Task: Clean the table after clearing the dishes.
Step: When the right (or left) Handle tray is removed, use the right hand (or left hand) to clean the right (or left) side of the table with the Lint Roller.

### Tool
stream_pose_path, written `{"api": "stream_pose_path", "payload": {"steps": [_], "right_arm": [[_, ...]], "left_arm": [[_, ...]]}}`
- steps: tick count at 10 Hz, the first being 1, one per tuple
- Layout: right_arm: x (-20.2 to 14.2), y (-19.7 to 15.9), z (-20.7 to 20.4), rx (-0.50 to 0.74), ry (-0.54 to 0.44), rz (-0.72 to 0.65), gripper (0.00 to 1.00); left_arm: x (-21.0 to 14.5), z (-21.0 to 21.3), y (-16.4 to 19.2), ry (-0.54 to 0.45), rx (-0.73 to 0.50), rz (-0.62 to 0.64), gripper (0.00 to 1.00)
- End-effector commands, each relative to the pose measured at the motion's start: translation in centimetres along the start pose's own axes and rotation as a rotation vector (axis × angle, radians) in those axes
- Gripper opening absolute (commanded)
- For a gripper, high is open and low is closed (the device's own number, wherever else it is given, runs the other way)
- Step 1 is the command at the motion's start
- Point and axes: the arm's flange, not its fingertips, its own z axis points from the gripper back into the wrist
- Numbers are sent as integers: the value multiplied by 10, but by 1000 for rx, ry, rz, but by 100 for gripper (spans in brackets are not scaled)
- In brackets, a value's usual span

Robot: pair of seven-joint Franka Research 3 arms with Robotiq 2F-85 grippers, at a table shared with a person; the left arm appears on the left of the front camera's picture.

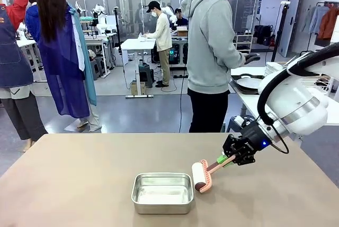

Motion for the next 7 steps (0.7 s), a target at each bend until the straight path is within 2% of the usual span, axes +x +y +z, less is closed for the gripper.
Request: {"api": "stream_pose_path", "payload": {"steps": [1, 5, 7], "right_arm": [[-15, -41, 9, -19, -2, -79, 21], [-42, -84, 75, -128, -30, -112, 21], [-41, -98, 102, -170, -32, -135, 21]], "left_arm": [[-1, 4, -4, 13, 7, 4, 100], [-1, 4, -4, 13, 7, 4, 100], [-1, 4, -4, 13, 7, 4, 100]]}}
